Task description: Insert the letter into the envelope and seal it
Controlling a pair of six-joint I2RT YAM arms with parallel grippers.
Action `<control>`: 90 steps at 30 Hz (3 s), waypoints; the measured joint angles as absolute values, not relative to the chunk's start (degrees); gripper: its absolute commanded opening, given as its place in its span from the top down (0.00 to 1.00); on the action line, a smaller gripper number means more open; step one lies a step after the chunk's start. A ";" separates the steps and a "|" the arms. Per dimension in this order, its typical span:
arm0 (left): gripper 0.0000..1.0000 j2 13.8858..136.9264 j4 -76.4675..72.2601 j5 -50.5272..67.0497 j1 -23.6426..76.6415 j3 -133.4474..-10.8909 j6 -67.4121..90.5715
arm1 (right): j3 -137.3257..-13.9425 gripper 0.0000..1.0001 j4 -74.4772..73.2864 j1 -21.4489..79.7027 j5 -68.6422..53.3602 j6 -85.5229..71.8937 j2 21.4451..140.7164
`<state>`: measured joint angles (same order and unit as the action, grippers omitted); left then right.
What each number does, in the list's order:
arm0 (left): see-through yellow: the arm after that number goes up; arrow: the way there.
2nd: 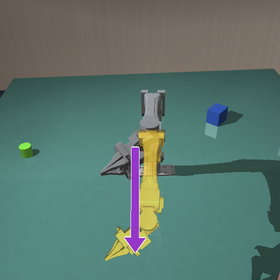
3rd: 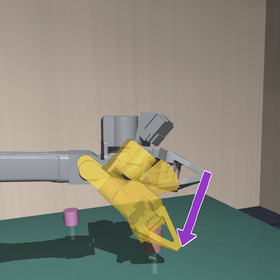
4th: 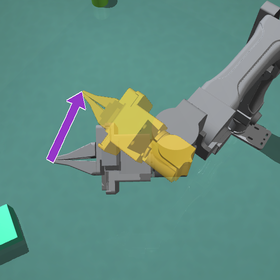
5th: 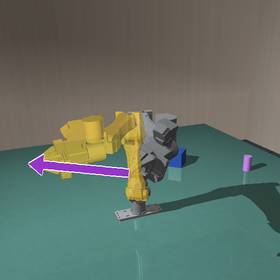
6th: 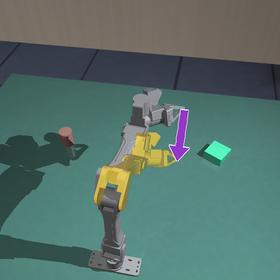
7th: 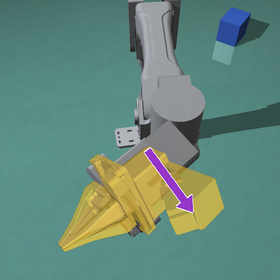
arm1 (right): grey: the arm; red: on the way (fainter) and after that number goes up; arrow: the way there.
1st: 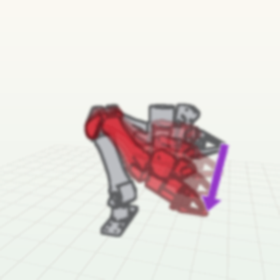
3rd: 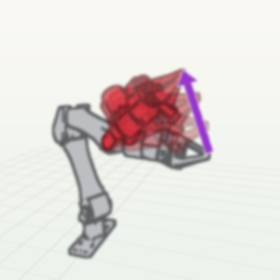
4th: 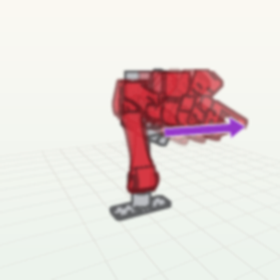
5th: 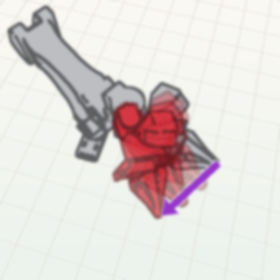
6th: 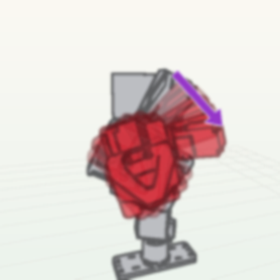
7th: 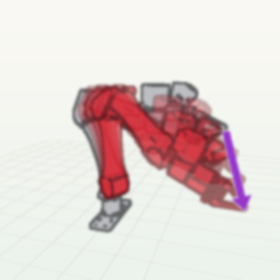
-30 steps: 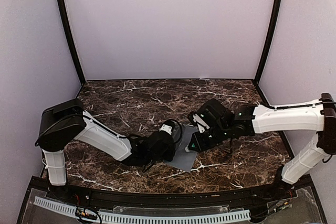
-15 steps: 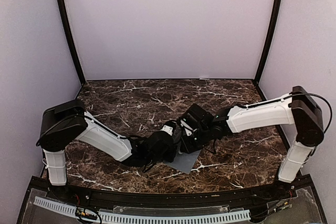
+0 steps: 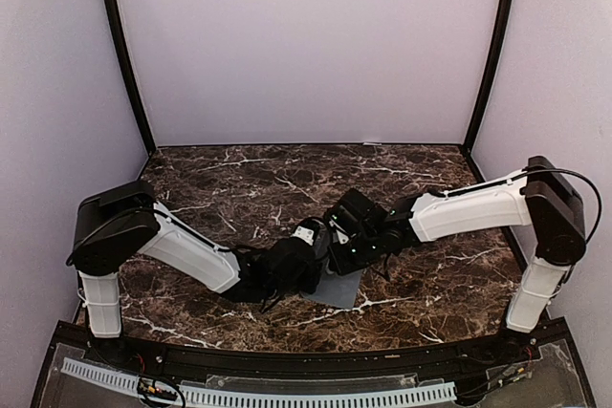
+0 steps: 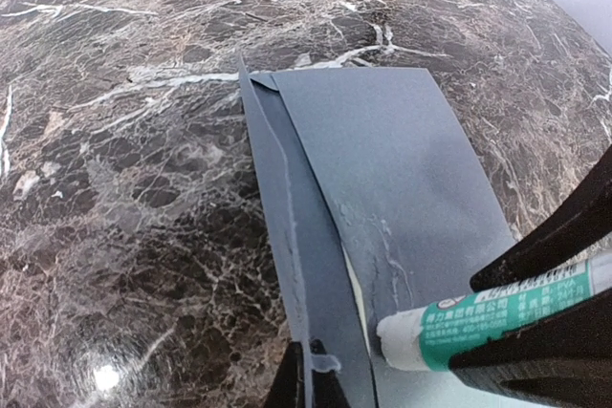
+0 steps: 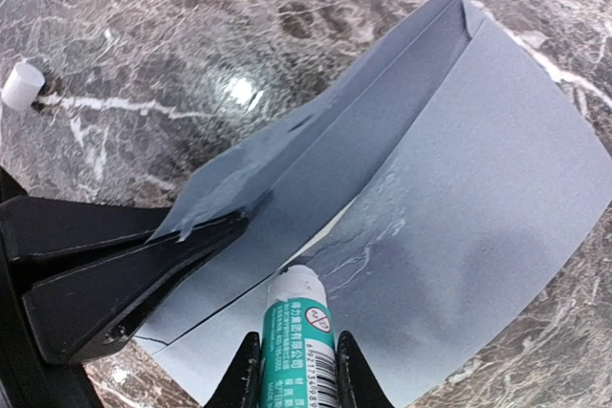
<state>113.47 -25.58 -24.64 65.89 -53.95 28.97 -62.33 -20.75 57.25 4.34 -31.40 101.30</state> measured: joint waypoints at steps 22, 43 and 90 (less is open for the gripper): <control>1.00 113.91 -26.11 -24.47 65.56 -53.95 28.47 | -68.05 1.00 -21.98 54.41 16.36 -31.03 107.74; 1.00 113.93 -26.11 -24.51 65.93 -53.98 28.34 | -71.55 1.00 -32.36 53.23 -1.50 -29.43 102.72; 1.00 115.20 -25.12 -29.43 67.72 -55.55 26.13 | -83.18 1.00 -43.48 48.45 -1.06 -24.32 113.82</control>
